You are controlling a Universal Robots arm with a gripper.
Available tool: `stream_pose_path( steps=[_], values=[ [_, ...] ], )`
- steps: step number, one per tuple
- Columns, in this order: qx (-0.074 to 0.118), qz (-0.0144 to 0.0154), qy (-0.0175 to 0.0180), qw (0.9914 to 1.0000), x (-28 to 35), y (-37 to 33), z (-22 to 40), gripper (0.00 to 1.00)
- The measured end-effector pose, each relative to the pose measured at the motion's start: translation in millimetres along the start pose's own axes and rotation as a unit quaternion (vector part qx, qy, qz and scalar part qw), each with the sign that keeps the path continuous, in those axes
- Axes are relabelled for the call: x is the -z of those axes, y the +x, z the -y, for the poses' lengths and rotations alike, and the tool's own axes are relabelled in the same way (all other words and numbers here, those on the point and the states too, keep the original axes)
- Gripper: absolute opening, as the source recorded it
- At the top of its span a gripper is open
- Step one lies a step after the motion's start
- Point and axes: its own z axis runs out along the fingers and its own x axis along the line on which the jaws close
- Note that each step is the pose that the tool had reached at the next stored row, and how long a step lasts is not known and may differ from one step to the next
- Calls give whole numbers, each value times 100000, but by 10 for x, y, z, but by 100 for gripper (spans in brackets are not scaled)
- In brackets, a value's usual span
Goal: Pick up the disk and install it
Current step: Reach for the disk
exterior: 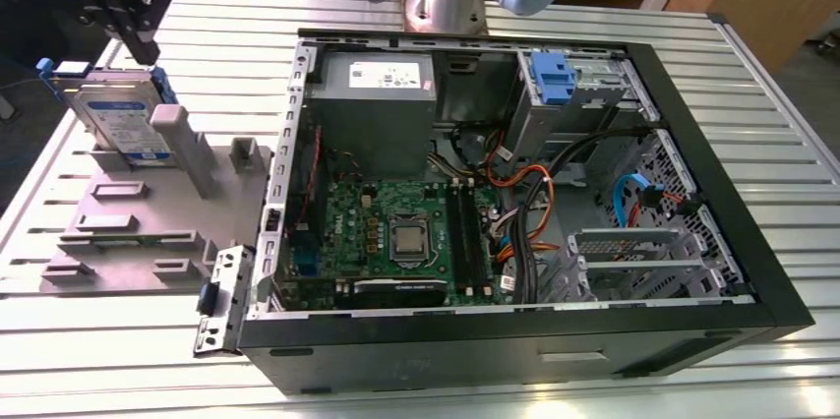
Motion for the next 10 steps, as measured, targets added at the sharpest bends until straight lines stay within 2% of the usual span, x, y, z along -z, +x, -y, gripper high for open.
stream_pose_path(
  steps=[10],
  values=[
    [3, 2, 0, 100000, -31, 152, 13, 11]
  ],
)
